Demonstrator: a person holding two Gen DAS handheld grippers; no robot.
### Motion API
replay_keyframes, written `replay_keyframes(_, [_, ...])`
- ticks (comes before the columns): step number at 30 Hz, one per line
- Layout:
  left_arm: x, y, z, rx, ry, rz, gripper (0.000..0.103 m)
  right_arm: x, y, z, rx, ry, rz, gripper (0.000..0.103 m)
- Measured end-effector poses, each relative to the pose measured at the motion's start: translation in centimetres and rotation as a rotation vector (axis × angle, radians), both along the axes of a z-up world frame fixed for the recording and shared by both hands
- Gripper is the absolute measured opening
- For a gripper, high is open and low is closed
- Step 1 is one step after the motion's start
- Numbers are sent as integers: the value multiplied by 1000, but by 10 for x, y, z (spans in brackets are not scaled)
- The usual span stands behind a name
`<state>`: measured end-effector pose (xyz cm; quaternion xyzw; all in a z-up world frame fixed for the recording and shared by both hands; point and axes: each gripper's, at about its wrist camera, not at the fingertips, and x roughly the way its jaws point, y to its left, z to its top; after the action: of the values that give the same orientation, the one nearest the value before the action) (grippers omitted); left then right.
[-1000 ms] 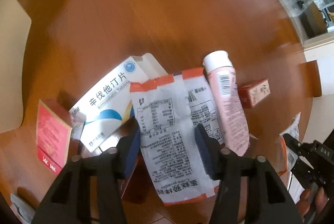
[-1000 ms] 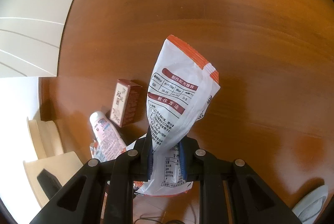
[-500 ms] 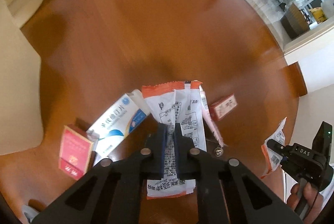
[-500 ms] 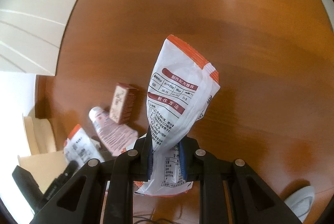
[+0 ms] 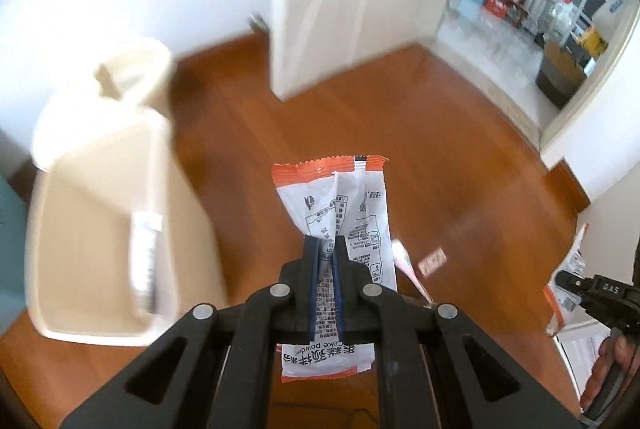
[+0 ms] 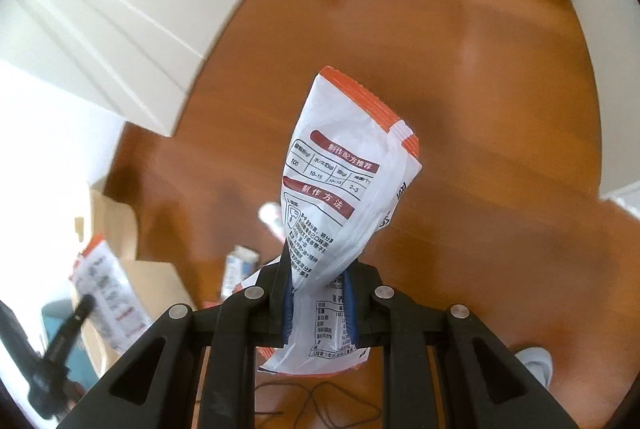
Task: Collect trash
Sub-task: 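Drop the white wrapper into the wastebasket by opening the left tool, then lower the cake-powder bag into the wastebasket and open the right tool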
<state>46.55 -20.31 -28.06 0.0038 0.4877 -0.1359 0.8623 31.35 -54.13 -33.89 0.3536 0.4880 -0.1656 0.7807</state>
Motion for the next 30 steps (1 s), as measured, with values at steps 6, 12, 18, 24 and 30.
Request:
replay_keyframes(6, [8, 88, 76, 29, -86, 98, 7, 2, 46, 78, -51, -71, 84, 21])
replay_keyframes(12, [36, 158, 69, 78, -63, 194, 7, 8, 91, 133, -99, -125, 166, 21])
replay_keyframes(18, [59, 178, 16, 100, 29, 231, 7, 23, 121, 139, -115, -91, 232, 21])
replay_keyframes(24, [55, 186, 10, 142, 25, 241, 36, 39, 147, 140, -143, -83, 282, 21])
replay_keyframes(30, [35, 199, 48, 174, -43, 236, 63, 59, 188, 145, -150, -84, 340, 21])
